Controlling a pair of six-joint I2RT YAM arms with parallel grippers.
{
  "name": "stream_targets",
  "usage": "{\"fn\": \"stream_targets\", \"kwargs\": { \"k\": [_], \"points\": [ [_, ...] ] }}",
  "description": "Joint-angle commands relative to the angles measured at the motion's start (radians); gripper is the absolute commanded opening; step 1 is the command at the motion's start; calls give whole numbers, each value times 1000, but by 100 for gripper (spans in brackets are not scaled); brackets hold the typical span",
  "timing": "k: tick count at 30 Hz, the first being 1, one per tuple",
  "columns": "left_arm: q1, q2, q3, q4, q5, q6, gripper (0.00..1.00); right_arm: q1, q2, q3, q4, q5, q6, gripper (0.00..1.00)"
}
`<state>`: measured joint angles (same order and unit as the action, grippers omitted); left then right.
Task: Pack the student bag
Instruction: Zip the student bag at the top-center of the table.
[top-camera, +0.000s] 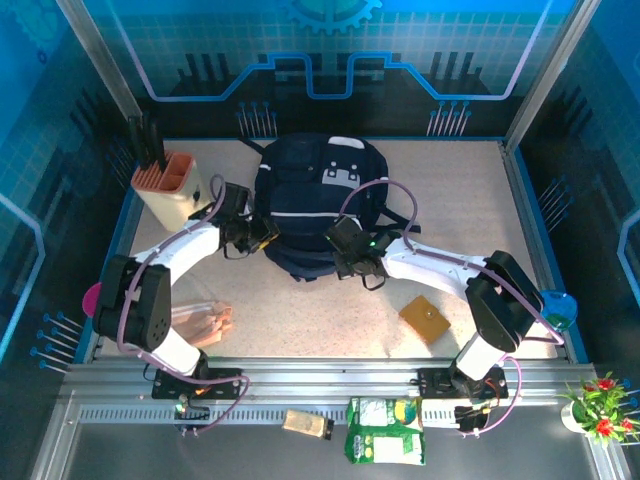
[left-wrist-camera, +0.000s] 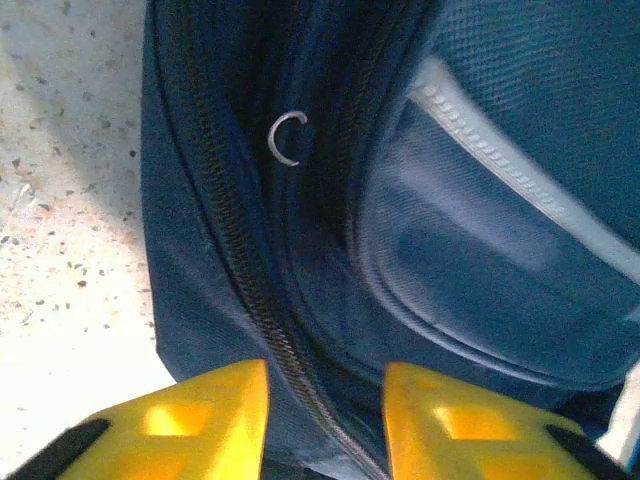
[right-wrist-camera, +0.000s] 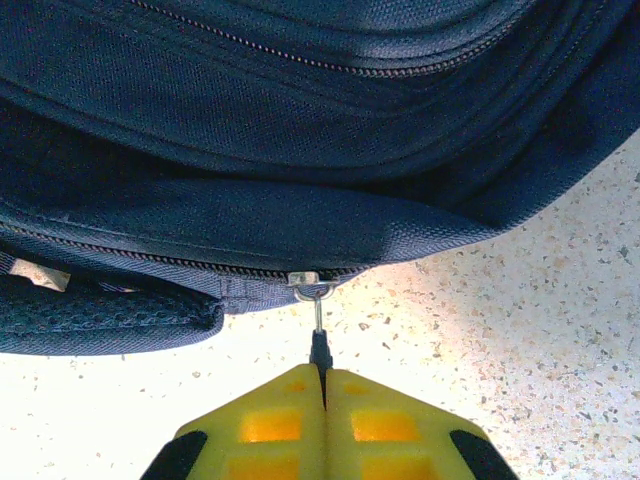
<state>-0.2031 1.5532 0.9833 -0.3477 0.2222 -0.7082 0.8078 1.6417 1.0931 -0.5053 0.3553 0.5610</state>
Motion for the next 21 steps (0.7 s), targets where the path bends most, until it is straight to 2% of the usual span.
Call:
{"fn": "stream_targets", "kwargs": {
  "k": [1,6,10,13,16,19,21],
  "points": [
    [-28,-63,49,-81,-25,194,50,-14,-53,-21,14,-22,-18,0],
    [-148,-60,110,-125,-50,416,59,-23,-118,-45,72,-65,-39,0],
    [-244,-26,142,-126,-44,643,60,-44,-150,-64,88,-110,-31,0],
    [-262,13,155,-116,-20,770,60,-61,-167,-90,113,-144,-18,0],
    [-277,47,149,-85,58,931,60,-70,-171,-106,127,-159,-10,0],
    [-303,72,133,-45,55,1070,60,-73,-166,-114,123,-163,-9,0],
    [-305,100,149,-54,57,1117,60,-75,-163,-124,126,-167,-4,0]
  ]
}}
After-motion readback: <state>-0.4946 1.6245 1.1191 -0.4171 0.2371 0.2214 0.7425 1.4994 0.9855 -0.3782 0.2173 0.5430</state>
